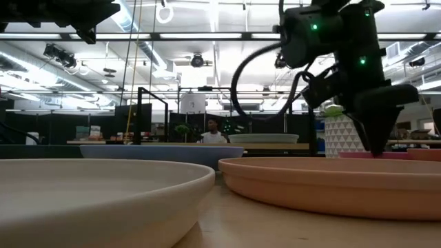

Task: Place and stack plates onto a shelf
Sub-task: Put the pink plate on the shelf

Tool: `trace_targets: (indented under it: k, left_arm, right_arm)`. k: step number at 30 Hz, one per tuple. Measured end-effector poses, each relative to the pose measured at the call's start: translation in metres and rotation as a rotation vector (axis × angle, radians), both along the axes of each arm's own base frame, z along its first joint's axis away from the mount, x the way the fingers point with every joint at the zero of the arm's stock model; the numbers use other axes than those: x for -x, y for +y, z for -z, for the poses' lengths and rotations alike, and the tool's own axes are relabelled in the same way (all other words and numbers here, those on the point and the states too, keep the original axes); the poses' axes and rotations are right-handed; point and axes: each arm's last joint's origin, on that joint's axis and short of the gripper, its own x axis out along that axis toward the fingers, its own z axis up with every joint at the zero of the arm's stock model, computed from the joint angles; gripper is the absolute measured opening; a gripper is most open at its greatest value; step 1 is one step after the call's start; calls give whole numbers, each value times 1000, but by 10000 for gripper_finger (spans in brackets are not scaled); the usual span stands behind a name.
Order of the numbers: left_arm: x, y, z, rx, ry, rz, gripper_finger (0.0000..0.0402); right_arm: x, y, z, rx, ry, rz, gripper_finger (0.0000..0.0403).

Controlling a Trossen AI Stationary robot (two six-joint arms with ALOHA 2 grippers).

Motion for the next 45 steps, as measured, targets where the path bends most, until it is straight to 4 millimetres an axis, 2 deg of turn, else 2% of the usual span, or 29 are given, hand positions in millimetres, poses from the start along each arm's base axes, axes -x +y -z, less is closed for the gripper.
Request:
trace_targets:
  k: [7, 14, 21, 27, 33, 39, 45]
  left_arm:
    - [0, 0, 0, -3, 1, -1, 117]
    - [0, 0, 0, -25, 3, -3, 117]
    - [0, 0, 0, -26, 3, -3, 117]
    - [0, 0, 0, -26, 3, -3, 117]
    - [0, 0, 0, -27, 2, -3, 117]
    - [0, 0, 0, -25, -2, -3, 117]
    - [0, 0, -3, -16, -26, -4, 117]
  right_arm:
    - [1, 1, 7, -34, -17, 31, 141]
    - [5, -2, 15, -78, -12, 73, 77]
    - [0, 0, 9, -82, -30, 9, 14]
    - [-9, 11, -5, -120, -57, -103, 23]
    - [-20, 34, -25, -155, -120, -363, 20]
    - [-30, 53, -48, -27, -197, -600, 19]
    - [-45, 57, -75, 63, -287, -688, 19]
